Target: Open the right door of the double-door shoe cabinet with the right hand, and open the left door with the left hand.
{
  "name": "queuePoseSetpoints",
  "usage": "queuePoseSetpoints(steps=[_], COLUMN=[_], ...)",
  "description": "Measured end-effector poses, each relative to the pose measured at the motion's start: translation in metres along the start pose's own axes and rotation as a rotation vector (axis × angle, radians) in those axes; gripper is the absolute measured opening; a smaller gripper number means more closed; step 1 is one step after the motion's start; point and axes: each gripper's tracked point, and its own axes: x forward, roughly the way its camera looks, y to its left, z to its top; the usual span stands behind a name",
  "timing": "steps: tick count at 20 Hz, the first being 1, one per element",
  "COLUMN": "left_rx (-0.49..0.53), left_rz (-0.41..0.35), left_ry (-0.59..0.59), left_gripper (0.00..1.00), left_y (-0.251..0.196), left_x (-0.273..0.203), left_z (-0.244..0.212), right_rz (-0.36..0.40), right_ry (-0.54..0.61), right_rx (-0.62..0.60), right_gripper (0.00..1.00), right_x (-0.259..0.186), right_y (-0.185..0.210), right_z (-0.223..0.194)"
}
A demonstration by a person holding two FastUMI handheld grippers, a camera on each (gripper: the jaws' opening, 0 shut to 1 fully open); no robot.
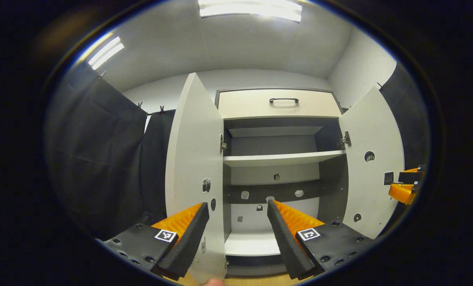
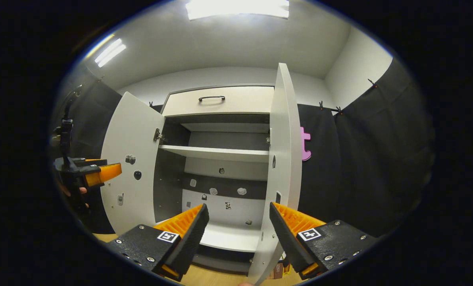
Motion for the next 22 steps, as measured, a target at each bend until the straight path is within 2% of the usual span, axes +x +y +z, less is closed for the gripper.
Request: queuePoseSetpoints(steps=[8,22], left_rx=[0.007,0.018], left_rz=[-0.029,-0.011], left_ry=[0.013,0.015], left_gripper=[0.96,0.95], left_y=[-0.0102,-0.0073], left_x=[0.0078,0.0078], left_z=[-0.0007,0.0], right_rz=[-0.004,0.0], right_ry=[0.001,0.011], right_rx=[-0.003,-0.005], right_gripper=[0.94,0.94], right_x=[-0.0004,0.0012], right_y=[-0.001,0.0009], right_z=[0.0,-0.0024])
